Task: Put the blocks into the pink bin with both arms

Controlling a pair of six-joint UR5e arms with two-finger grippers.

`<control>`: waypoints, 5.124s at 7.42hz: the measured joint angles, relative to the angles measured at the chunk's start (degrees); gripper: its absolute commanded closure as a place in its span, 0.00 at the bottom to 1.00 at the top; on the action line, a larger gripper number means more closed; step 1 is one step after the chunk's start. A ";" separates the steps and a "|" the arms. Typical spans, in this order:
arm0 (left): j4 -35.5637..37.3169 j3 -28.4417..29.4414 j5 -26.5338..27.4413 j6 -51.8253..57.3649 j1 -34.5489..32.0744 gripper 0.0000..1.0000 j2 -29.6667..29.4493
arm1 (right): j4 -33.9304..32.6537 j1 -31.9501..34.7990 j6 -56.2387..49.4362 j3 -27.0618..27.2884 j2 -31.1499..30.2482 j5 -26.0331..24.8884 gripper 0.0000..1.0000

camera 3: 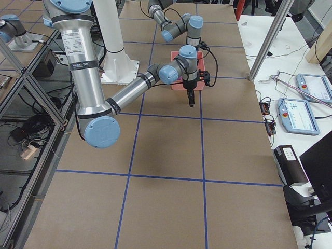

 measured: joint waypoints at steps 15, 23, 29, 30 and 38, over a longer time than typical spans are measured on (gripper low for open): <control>14.26 -38.15 -3.25 14.40 -9.34 0.01 24.44 | -0.08 8.95 -9.48 -4.30 0.37 5.81 0.00; 19.62 -48.88 -7.97 97.84 -45.45 0.00 65.76 | 0.12 24.53 -30.24 -12.90 -6.29 22.36 0.00; 19.17 -40.38 -13.78 105.15 -52.61 0.00 67.75 | 5.19 25.87 -31.73 -12.56 -12.43 22.10 0.00; 19.03 -40.62 -13.79 105.20 -52.65 0.00 68.17 | 5.59 25.89 -31.53 -12.50 -12.52 21.01 0.00; 17.50 -43.47 -19.79 105.01 -53.08 0.00 72.58 | 8.41 26.49 -30.95 -11.47 -14.55 19.53 0.00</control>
